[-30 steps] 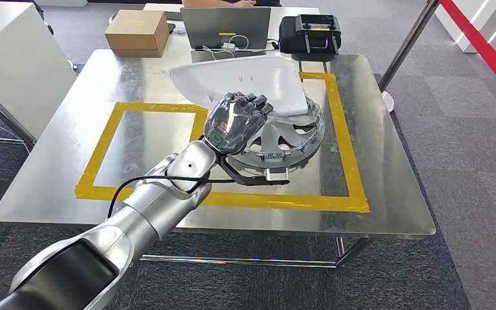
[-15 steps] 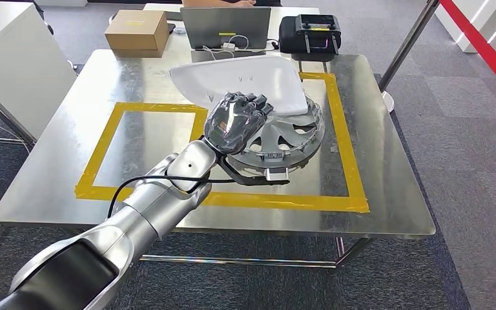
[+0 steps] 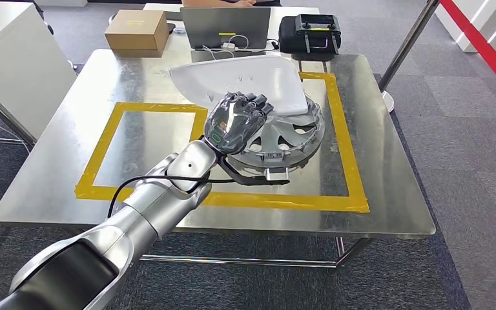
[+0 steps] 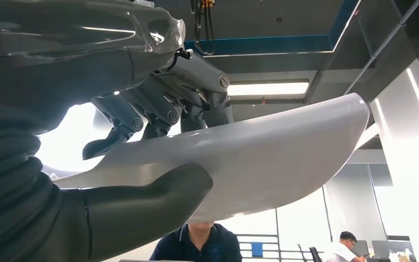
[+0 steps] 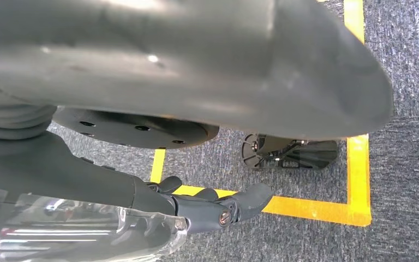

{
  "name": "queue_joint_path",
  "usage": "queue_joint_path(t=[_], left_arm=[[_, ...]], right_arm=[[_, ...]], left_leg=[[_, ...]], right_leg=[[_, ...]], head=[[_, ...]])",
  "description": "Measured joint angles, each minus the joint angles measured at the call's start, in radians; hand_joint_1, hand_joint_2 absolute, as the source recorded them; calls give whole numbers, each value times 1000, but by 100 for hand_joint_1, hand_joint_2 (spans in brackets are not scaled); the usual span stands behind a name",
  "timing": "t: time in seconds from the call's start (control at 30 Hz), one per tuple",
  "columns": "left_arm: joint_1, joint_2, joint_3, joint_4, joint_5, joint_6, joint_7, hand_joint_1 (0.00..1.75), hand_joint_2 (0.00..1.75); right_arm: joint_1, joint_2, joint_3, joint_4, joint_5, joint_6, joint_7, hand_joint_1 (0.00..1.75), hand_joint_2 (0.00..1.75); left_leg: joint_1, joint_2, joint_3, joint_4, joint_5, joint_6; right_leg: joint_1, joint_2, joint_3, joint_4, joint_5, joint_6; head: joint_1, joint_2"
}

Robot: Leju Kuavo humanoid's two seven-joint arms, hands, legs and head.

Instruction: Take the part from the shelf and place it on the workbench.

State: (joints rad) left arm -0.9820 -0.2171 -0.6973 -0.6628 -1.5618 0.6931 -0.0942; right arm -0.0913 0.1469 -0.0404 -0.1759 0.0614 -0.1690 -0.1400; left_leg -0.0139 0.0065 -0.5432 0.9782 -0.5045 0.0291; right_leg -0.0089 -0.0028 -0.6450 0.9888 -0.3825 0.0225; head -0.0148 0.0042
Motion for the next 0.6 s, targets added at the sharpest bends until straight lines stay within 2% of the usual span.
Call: queue_joint_path(t=[0.6], left_arm=[[0,0,0,0,0,0,0,175,175]], right_arm=[[0,0,0,0,0,0,0,0,0]], left_leg=[[0,0,0,0,0,-1]], right_leg=[[0,0,0,0,0,-1]], head=[[0,0]])
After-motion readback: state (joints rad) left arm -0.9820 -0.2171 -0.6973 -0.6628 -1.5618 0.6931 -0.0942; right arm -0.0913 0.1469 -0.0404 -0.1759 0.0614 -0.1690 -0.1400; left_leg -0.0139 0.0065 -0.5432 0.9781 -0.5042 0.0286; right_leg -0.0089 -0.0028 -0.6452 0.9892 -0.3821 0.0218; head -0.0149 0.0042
